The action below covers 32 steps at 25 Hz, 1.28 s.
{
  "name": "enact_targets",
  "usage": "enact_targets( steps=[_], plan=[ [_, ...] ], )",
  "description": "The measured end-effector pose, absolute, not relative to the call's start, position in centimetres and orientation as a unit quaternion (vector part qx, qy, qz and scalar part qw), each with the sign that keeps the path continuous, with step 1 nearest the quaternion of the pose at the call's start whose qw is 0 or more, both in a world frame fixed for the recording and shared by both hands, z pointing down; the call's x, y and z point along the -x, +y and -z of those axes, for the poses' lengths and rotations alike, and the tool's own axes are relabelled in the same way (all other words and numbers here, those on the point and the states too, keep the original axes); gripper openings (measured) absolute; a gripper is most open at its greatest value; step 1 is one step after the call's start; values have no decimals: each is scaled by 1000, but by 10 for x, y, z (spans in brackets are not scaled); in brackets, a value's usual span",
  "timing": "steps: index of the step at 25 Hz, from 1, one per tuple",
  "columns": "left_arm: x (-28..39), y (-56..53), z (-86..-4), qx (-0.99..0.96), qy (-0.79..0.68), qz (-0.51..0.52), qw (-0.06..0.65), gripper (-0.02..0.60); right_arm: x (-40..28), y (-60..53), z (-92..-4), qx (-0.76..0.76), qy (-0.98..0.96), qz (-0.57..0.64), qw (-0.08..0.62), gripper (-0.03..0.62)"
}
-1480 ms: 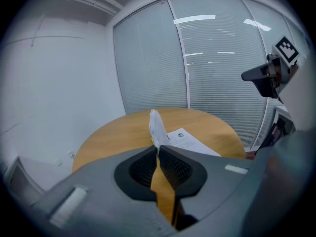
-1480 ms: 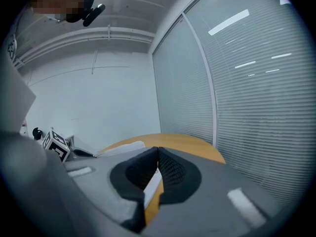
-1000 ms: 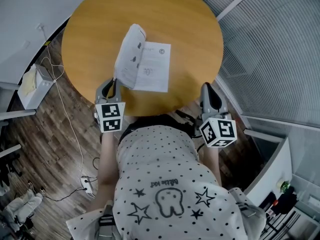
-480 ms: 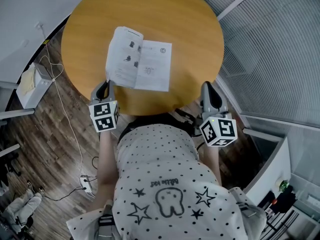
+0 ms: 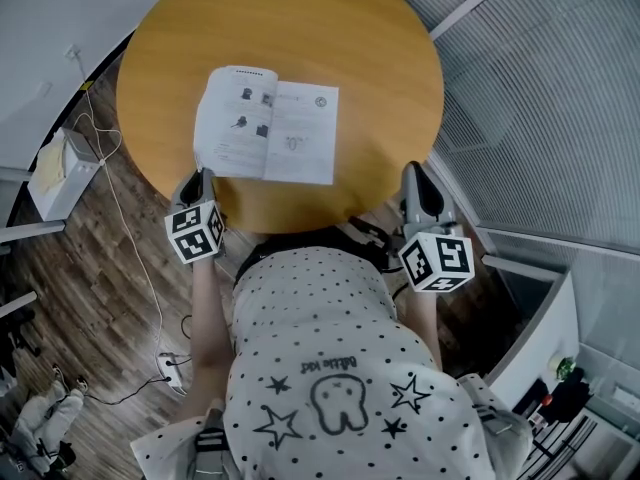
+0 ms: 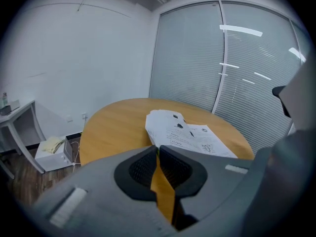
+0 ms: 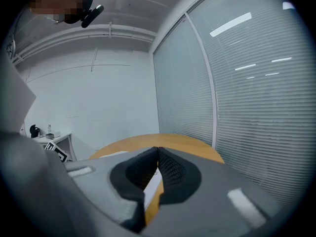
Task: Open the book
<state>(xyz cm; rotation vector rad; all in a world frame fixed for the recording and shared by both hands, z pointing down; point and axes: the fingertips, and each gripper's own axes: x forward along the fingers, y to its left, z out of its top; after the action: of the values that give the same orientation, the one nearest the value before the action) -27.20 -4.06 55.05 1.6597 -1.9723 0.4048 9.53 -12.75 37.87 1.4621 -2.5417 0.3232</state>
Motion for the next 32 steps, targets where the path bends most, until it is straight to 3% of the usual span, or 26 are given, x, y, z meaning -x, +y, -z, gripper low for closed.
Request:
enact_targets(
  steps=[20,32],
  plan=[
    [283,-39,-628,-580,-718,-244,297,28,-111,-132,-381,-503,-851,-112,98,3],
    [279,-44,-648,-580,-702,-313,271,32,-119,-135,-381,-508,-848,-114,98,3]
  ],
)
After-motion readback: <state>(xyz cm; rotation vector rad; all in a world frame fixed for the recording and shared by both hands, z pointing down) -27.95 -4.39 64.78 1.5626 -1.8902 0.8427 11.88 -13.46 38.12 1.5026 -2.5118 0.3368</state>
